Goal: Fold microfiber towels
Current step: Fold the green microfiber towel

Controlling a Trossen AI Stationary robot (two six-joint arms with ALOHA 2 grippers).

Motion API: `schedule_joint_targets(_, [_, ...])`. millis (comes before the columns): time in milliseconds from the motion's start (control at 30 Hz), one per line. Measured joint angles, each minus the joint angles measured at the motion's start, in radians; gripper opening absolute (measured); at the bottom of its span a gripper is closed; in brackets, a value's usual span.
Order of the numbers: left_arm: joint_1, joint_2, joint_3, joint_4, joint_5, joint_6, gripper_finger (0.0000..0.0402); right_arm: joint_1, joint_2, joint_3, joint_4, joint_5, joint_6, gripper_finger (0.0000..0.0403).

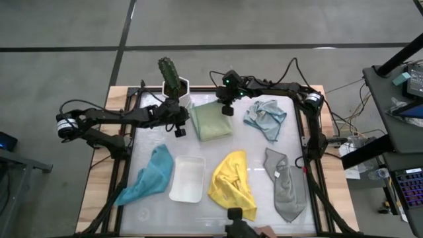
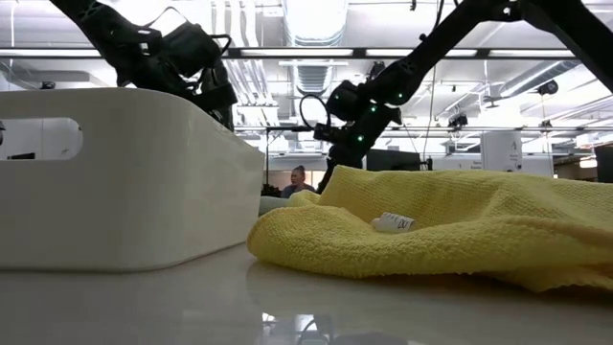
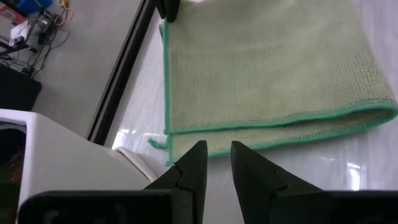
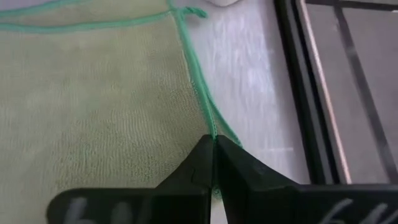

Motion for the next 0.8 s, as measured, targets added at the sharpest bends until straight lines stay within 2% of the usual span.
schedule_joint_targets(467, [0.004, 0.044, 0.0, 0.019, 0.0, -0.031, 0.0058, 0.0, 0.069, -0.001, 0.087, 0.017, 0.039, 0.0012])
schedule_joint_targets(800, [0.007, 0.06, 0.0, 0.031, 0.001, -0.032, 0.0058, -0.004, 0.058, -0.001, 0.085, 0.049, 0.066, 0.0091])
